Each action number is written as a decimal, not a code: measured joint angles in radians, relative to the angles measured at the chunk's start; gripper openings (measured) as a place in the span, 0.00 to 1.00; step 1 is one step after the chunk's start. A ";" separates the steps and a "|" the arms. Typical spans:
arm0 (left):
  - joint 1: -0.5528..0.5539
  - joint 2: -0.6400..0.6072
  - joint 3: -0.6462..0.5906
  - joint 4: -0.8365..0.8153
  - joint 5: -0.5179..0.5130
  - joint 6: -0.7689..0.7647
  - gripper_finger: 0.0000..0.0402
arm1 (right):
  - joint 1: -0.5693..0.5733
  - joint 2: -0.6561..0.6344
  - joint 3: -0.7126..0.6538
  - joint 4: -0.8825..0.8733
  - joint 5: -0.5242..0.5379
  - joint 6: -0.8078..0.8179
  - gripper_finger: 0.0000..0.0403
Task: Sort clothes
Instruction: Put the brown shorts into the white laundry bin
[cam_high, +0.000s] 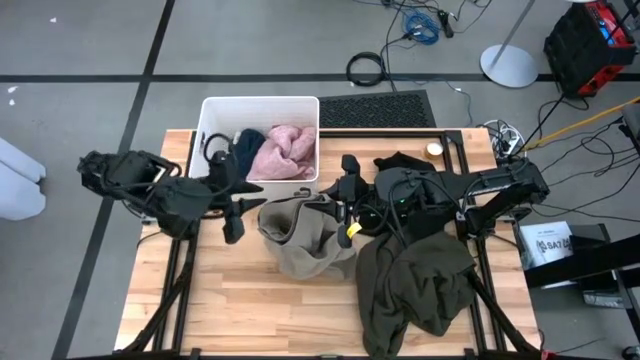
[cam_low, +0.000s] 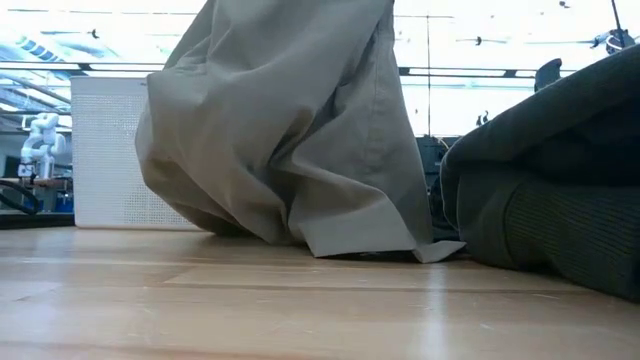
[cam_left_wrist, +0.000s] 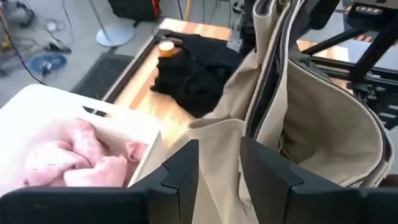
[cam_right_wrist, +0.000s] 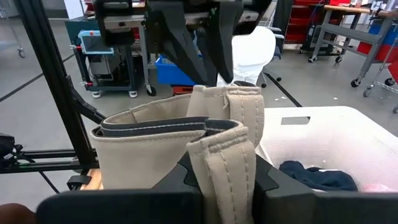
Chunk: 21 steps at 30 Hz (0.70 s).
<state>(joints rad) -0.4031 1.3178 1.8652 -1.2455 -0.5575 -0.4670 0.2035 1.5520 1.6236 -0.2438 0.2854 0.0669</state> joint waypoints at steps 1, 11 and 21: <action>0.013 0.001 0.000 0.001 0.039 -0.007 0.32 | 0.000 0.000 0.000 0.000 0.000 0.000 0.08; 0.092 0.018 0.000 0.034 0.231 0.005 0.41 | -0.001 0.000 -0.001 -0.023 -0.001 0.000 0.08; 0.096 0.018 0.005 0.025 0.250 0.003 0.57 | -0.002 0.000 -0.001 -0.023 0.000 0.000 0.08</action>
<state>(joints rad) -0.3071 1.3354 1.8704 -1.2209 -0.3077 -0.4641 0.2020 1.5520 1.6222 -0.2671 0.2852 0.0673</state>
